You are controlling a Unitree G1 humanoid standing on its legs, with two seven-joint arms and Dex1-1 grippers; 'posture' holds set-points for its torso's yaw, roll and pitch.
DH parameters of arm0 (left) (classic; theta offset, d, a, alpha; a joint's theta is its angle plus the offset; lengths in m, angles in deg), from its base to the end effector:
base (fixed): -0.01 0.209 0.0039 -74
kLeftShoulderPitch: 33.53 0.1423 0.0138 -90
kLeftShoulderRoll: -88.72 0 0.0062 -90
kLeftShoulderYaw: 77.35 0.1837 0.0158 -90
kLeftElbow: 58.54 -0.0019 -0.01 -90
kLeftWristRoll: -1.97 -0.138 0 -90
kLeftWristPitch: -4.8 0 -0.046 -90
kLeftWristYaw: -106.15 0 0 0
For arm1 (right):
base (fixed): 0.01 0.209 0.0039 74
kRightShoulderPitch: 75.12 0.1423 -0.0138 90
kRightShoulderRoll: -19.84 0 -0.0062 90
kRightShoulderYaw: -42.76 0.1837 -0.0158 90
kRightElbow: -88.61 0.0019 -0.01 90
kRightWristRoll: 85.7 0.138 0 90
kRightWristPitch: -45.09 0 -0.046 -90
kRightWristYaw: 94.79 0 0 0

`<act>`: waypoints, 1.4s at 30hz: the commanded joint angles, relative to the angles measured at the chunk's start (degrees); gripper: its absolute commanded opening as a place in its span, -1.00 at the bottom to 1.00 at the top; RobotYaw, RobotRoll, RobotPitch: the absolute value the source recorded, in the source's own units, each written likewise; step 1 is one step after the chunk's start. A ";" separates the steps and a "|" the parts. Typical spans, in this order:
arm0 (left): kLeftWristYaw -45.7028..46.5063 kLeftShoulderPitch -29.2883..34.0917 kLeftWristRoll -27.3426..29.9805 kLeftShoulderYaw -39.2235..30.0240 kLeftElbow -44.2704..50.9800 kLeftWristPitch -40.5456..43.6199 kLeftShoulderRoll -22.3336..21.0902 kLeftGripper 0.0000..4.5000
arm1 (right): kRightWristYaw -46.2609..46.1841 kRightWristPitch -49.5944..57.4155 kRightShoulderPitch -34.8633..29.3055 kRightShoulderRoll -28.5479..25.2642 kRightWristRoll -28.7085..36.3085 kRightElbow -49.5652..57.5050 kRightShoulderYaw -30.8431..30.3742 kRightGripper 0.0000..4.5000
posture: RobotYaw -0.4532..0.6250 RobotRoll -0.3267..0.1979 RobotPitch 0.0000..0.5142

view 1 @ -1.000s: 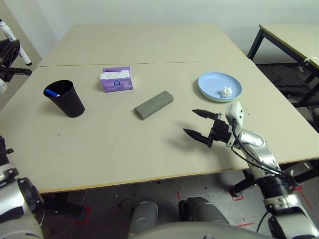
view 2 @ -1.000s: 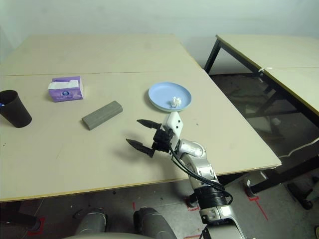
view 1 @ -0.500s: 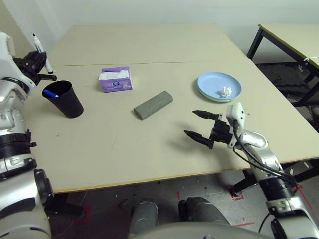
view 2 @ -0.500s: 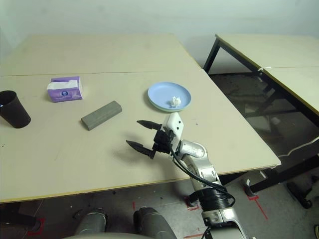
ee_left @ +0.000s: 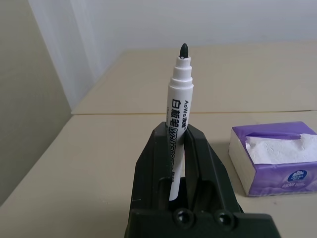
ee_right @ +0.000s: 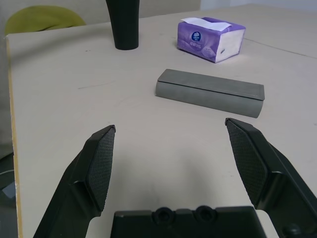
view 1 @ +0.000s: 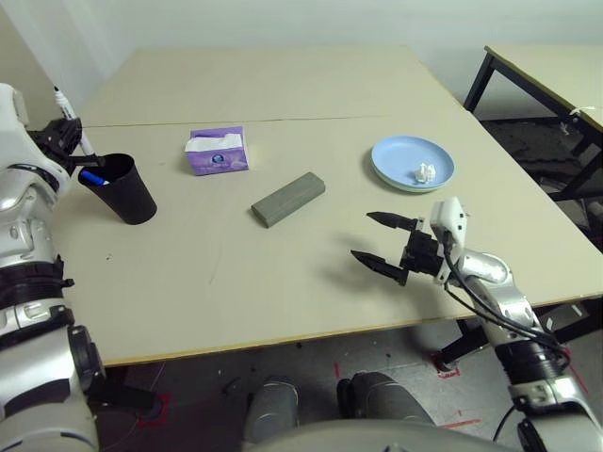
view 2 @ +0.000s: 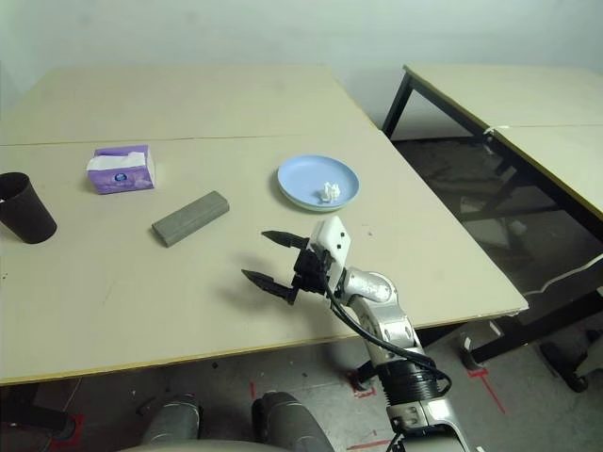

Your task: Organize and tidy the items on the table.

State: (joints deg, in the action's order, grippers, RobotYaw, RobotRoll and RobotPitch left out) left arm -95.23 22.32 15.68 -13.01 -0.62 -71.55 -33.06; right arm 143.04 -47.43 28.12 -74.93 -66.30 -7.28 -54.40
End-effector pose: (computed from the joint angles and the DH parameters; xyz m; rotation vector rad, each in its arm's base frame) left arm 0.2513 0.3784 0.2056 0.1945 -0.0578 0.2528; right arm 0.2470 -0.1863 0.0814 -0.1026 -0.0974 1.1504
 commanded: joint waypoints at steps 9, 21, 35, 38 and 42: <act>-0.19 1.48 0.48 0.80 1.54 1.90 2.30 -0.88 | 0.35 0.43 -0.17 -0.24 -0.03 1.47 -0.46 1.00 | -0.17 0.25 -0.82; -0.08 3.04 0.57 0.19 1.51 1.99 2.05 0.77 | 0.99 0.24 0.59 -0.26 -0.06 0.75 -0.39 1.00 | -0.15 0.25 -0.84; -4.67 3.95 12.07 -11.27 8.94 0.67 0.57 0.99 | -15.82 0.41 8.20 3.01 -0.36 -0.42 9.94 1.00 | -0.12 0.25 -0.77; -3.83 7.80 14.48 -17.65 8.93 0.26 -0.17 0.99 | -26.20 0.21 8.35 1.88 -2.96 -2.41 16.16 1.00 | -0.13 0.25 -0.73; -7.23 18.94 15.94 -22.50 11.71 0.11 0.58 0.99 | -35.06 -2.22 4.88 -1.26 -7.02 -5.36 22.16 1.00 | -0.14 0.25 -0.70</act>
State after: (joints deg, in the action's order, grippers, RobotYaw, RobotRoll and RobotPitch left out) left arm -100.74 38.73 31.19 -34.55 9.68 -71.39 -33.43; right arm 111.27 -48.61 34.68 -75.57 -71.30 -10.78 -34.45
